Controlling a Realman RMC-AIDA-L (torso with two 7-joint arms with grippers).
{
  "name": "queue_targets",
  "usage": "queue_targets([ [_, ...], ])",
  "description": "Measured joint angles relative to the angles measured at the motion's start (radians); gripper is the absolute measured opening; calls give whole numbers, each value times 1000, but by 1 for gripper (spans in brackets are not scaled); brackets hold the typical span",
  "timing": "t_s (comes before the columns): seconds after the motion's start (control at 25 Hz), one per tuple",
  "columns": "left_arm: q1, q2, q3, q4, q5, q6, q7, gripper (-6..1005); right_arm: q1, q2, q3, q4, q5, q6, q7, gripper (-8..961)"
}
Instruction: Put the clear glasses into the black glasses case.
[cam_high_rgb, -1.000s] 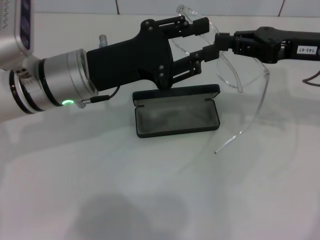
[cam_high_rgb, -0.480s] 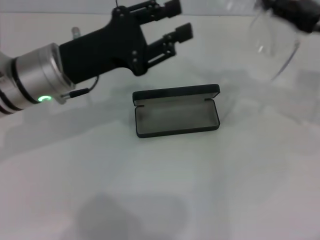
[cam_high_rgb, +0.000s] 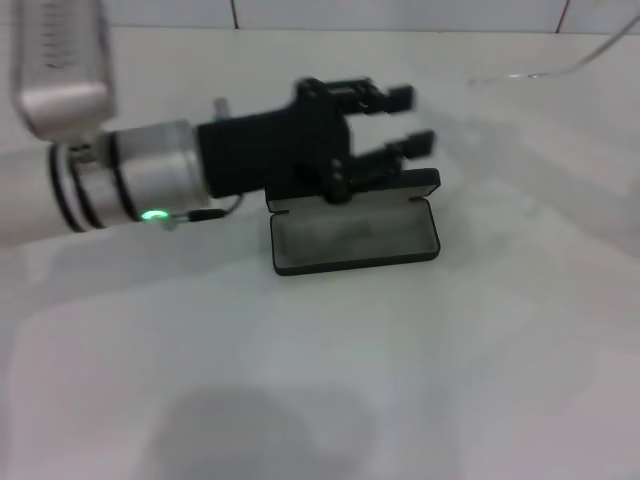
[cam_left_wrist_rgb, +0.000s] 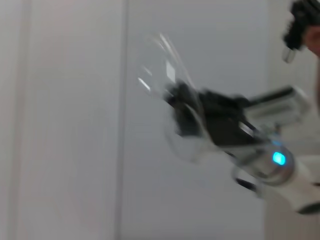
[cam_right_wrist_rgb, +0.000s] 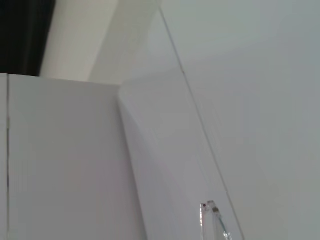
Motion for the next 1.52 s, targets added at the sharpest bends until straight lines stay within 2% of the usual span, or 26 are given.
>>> queue_targets([
  [0.2, -63, -8, 124, -19, -25, 16, -15, 490, 102, -3, -22, 142, -8, 36, -90, 90],
  [0.32, -85, -6, 174, -21, -69, 44, -20, 490, 127, -1, -78, 175, -10, 81, -127, 91],
  [0.52, -76, 0, 160, -15, -105, 70, -15, 489, 133, -2, -188, 175, -10, 148, -133, 92],
  [0.76, -43, 7, 104, -11, -116, 71, -14, 489, 103, -14, -206, 169, -12, 154, -121, 94],
  [1.04, -19, 10, 77, 2, -116, 71, -14, 488, 84, -31, -244, 162, -29, 163, -97, 96],
  [1.52, -13, 10, 49, 2, -114, 63, -12, 487, 89, -30, -249, 138, -140, 156, -48, 99],
])
